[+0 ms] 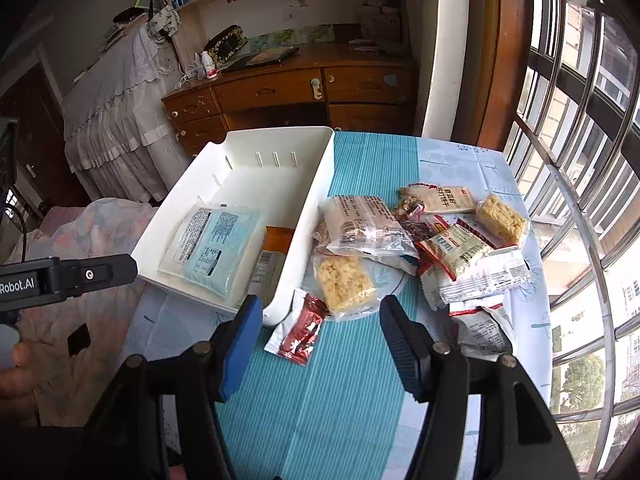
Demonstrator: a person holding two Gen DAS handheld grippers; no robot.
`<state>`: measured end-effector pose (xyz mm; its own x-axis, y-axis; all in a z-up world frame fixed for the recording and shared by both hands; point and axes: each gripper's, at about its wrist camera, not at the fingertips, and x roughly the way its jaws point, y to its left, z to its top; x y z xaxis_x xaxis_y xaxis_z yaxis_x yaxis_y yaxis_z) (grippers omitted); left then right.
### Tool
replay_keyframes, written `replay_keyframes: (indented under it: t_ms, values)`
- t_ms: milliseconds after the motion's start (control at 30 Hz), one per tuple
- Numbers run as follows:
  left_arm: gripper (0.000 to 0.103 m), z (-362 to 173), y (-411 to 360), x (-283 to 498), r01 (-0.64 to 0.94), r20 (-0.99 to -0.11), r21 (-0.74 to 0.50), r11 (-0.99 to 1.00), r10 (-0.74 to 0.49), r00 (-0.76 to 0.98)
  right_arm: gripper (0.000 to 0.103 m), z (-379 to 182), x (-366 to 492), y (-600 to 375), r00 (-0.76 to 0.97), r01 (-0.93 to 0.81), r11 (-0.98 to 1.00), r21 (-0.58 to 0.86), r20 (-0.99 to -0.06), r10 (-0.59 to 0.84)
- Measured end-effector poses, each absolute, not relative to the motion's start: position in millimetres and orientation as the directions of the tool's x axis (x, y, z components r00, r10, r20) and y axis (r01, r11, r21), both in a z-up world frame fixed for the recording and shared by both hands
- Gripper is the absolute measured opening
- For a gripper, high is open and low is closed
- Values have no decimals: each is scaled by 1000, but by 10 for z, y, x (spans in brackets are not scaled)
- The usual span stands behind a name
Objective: Organize snacks
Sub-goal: 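Open both tools to release the packets and withdraw from the tray, then grasp the red-and-white foil bag with right tool while left tool grasps small sachet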
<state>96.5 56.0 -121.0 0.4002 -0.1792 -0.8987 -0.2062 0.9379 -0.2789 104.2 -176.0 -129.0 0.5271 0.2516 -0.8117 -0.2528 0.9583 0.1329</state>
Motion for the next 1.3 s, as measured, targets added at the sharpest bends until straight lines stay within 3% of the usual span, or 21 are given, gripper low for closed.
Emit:
replay_keyframes:
  t_ms: [67, 267, 833, 1100, 1300]
  values:
    - [76, -1245, 465, 944, -213, -901, -278, 936, -178, 395, 64, -1305, 1040, -1858, 519, -261, 957, 130, -817, 253]
    - [77, -1358, 211, 891, -229, -911, -254, 940, -153, 383, 83, -1332, 1063, -2127, 507, -284, 951, 121, -823, 256]
    - [77, -1876, -452, 973, -261, -930, -183, 948, -81, 358, 85, -1671, 1251, -2847, 400, -299, 952, 64, -898, 186]
    - [77, -2217, -652, 1024, -274, -921, -112, 955, 4, 390, 85, -1996, 1349, -3123, 320, -286, 956, 61, -935, 156]
    - [77, -2453, -813, 1163, -255, -906, 16, 967, 122, 406, 85, -2270, 1388, -3264, 283, -290, 956, 42, -951, 127]
